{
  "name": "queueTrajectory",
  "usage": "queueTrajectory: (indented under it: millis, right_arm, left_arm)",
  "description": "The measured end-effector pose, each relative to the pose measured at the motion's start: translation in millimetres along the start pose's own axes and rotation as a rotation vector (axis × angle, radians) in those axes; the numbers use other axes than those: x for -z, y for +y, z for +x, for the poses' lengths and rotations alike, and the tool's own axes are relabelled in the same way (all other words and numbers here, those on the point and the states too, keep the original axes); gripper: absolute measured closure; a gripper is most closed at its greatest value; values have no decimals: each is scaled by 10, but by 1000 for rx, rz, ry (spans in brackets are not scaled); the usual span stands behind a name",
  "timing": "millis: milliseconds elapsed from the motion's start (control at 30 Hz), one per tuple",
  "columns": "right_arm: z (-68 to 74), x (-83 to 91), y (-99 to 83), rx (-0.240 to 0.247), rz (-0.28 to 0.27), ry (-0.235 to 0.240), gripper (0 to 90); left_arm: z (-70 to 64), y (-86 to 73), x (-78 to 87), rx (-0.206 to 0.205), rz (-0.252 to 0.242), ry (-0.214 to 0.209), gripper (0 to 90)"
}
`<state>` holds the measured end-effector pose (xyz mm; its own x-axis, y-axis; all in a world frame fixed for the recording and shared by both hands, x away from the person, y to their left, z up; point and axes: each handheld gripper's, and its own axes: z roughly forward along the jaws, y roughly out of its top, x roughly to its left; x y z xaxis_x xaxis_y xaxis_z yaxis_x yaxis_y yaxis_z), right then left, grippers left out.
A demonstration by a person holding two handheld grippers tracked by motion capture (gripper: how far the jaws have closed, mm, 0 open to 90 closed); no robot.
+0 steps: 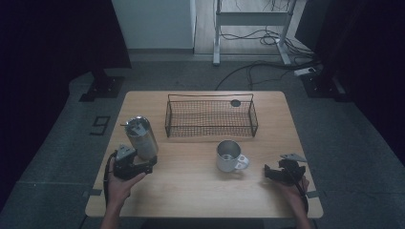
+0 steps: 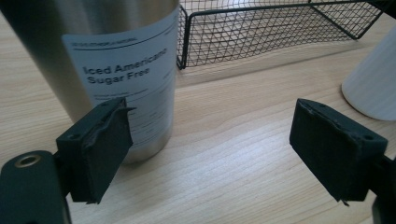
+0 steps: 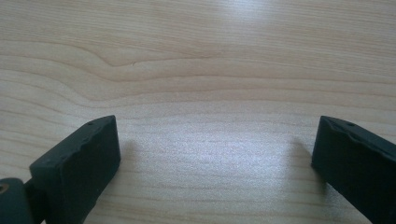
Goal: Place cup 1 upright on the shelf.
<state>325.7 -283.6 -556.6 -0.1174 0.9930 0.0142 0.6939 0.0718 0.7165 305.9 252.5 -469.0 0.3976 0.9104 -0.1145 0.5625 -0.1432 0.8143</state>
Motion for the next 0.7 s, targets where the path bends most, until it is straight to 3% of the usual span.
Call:
queueTrajectory:
  millis: [233, 700]
  right_arm:
    - [0, 0, 0, 0, 0, 0, 8]
    - [0, 0, 0, 0, 0, 0, 8]
  left_arm:
    - [78, -21, -31, -8, 20, -12, 106]
    - [277, -44, -97, 3, 63, 38, 74]
